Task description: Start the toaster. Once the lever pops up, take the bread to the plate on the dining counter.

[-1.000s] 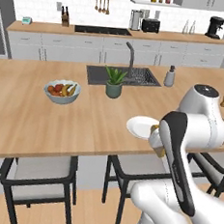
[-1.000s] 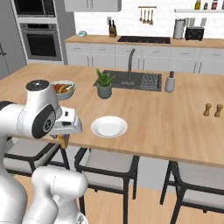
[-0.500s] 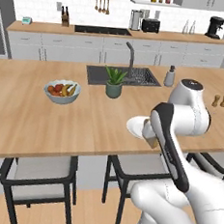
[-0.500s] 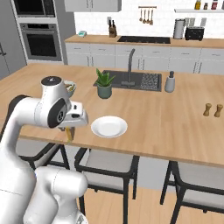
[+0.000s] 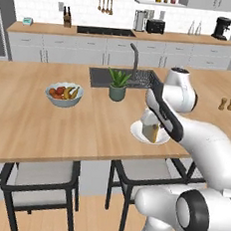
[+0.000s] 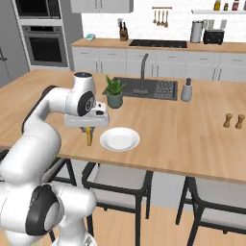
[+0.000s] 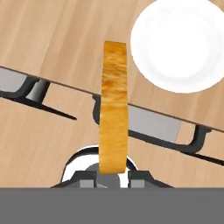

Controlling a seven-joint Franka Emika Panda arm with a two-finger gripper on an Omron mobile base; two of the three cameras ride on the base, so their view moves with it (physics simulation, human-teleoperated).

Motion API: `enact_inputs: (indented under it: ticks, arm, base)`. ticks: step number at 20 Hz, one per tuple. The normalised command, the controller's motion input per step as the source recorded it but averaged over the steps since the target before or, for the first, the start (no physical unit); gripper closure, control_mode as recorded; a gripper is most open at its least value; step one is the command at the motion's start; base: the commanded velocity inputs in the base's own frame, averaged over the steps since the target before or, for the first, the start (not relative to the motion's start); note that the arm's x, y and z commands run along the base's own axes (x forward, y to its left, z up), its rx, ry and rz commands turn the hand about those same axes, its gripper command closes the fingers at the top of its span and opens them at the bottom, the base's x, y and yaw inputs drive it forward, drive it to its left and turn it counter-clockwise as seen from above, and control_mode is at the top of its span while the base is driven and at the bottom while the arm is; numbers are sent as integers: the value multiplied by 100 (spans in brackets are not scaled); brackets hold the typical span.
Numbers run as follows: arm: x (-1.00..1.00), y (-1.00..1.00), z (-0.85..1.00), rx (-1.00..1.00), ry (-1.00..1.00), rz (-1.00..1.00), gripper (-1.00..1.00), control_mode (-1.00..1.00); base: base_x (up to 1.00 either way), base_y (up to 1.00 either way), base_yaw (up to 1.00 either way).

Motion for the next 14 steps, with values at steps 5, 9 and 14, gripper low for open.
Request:
enact_inputs:
  ticks: [5, 9, 14]
  arm:
    - [86, -27, 0, 8, 15, -5, 100, -100]
    - [55, -2, -52, 4, 9, -9, 100, -100]
    - [49, -1, -70, 1, 2, -6, 100, -100]
  base:
    - [0, 0, 0]
    - [0, 0, 0]
    - [0, 0, 0]
